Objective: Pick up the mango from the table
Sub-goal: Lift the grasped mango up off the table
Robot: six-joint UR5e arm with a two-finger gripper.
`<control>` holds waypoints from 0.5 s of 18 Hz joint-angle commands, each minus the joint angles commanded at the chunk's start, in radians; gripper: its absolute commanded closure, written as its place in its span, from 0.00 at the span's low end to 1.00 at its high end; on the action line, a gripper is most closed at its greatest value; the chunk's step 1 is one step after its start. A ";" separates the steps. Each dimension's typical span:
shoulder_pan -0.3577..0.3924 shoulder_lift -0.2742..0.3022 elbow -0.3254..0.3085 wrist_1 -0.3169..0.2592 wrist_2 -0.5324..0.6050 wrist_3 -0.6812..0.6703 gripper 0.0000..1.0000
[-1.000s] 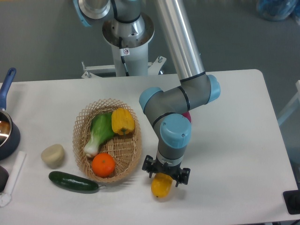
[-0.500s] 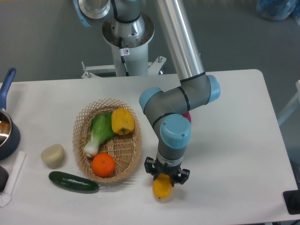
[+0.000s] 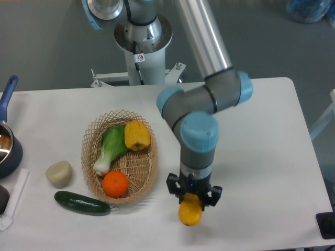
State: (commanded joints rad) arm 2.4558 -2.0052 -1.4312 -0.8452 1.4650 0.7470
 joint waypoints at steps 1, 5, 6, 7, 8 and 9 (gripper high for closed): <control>0.012 0.029 -0.002 0.000 -0.005 0.003 0.63; 0.028 0.095 -0.003 -0.002 -0.063 0.000 0.64; 0.032 0.106 -0.005 -0.002 -0.078 0.000 0.64; 0.041 0.115 -0.005 -0.002 -0.090 -0.002 0.64; 0.041 0.121 -0.005 -0.002 -0.100 -0.003 0.64; 0.043 0.131 -0.005 -0.003 -0.106 -0.002 0.64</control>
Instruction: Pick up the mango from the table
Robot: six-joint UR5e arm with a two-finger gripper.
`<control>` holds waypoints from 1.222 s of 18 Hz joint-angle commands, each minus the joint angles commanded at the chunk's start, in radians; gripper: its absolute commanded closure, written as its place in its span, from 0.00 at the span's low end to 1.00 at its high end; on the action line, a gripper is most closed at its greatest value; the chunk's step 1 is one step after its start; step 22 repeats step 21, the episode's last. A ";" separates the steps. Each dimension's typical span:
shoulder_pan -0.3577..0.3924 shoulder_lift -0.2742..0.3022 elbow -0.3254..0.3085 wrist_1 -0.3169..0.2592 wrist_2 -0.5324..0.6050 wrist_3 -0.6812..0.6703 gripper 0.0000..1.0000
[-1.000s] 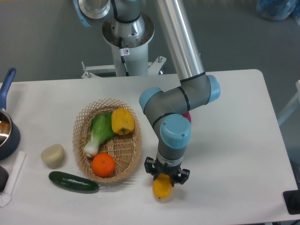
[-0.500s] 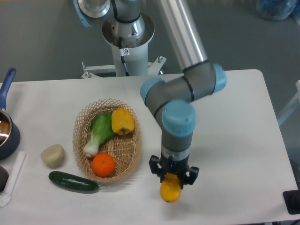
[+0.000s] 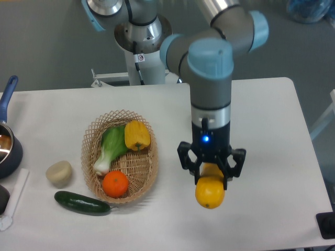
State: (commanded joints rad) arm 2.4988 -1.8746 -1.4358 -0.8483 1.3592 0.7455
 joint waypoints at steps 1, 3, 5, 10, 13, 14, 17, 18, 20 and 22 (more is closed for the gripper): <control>0.006 0.009 -0.003 -0.002 -0.005 0.000 0.64; 0.011 0.012 0.000 0.000 -0.008 -0.002 0.65; 0.014 0.012 0.005 0.000 -0.008 -0.003 0.66; 0.021 0.012 0.003 -0.002 -0.009 -0.003 0.66; 0.023 0.012 -0.002 -0.002 -0.009 -0.005 0.66; 0.023 0.012 -0.003 -0.002 -0.009 -0.005 0.66; 0.021 0.012 -0.009 -0.002 -0.009 -0.005 0.66; 0.021 0.012 -0.009 -0.002 -0.009 -0.005 0.66; 0.020 0.012 -0.009 -0.002 -0.009 -0.005 0.66; 0.020 0.012 -0.009 -0.002 -0.009 -0.006 0.66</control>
